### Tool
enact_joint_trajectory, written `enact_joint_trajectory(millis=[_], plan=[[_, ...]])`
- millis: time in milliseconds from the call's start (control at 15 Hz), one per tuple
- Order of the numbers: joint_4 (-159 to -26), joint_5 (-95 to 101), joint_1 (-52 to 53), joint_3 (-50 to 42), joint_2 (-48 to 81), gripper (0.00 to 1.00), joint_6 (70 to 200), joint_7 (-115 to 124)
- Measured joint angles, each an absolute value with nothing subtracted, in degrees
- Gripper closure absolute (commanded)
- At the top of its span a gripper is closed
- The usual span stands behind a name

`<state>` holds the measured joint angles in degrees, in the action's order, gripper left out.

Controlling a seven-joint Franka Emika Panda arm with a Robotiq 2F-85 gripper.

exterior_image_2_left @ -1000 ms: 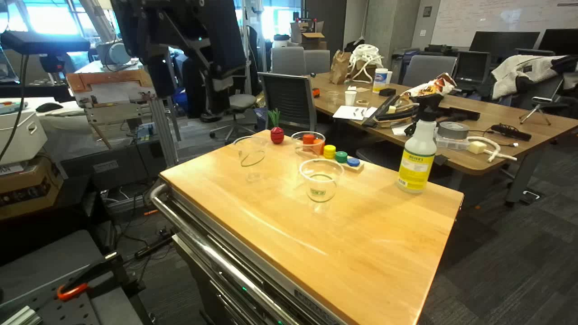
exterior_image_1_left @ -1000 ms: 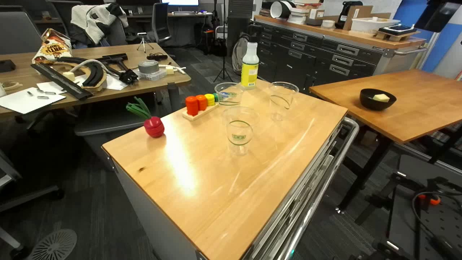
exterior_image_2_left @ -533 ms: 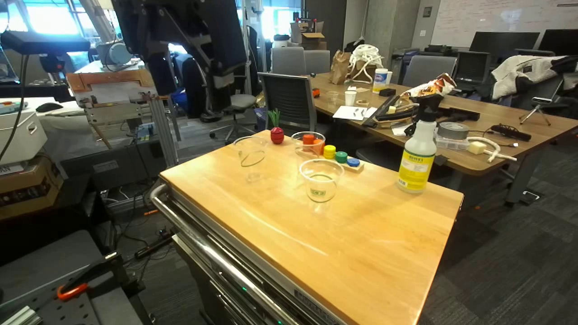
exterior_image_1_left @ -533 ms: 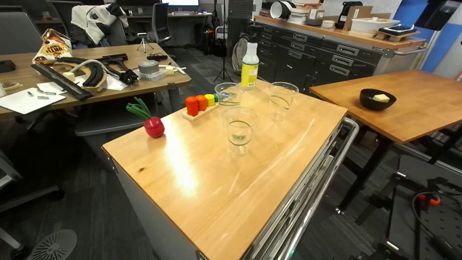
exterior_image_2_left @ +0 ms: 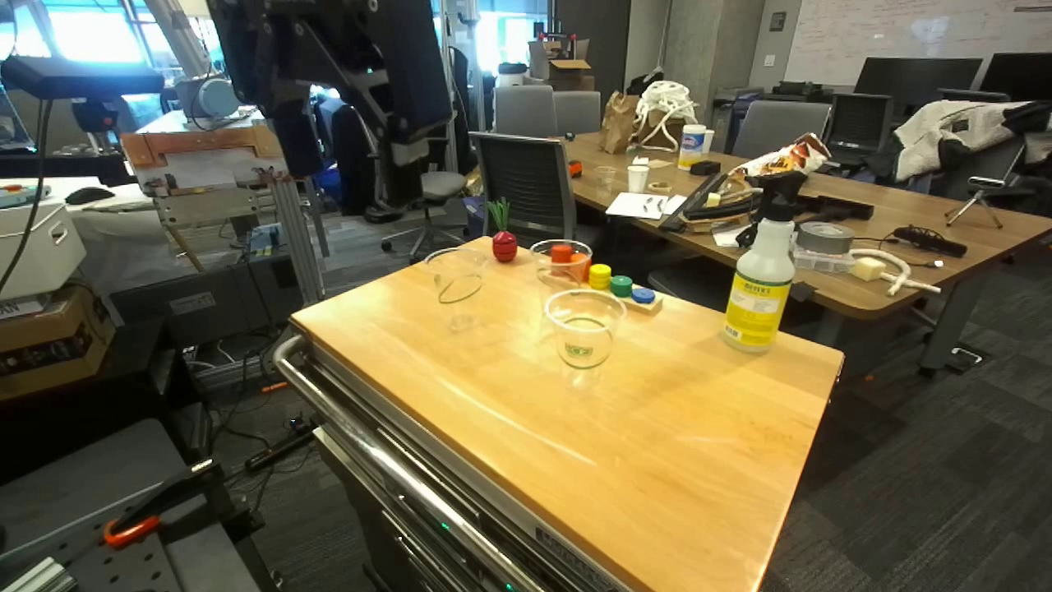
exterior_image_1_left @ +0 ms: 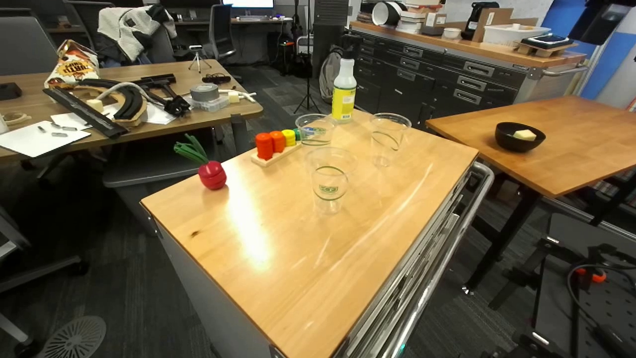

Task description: Stack the three clear cups from right to left

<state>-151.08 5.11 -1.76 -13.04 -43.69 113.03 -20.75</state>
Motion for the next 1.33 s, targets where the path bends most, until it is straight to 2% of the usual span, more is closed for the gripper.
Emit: enact_joint_trajectory(millis=[267, 1000, 1333], plan=[[-146.24, 4.89, -1.49, -12.24, -36.4, 0.0, 115.48, -19.36], [-123.35, -2.81, -0.29, -11.23, 2.62, 0.0, 127.91, -17.35], [-114.35, -2.43, -3.27, -9.75, 14.81, 0.0, 130.04, -14.62]])
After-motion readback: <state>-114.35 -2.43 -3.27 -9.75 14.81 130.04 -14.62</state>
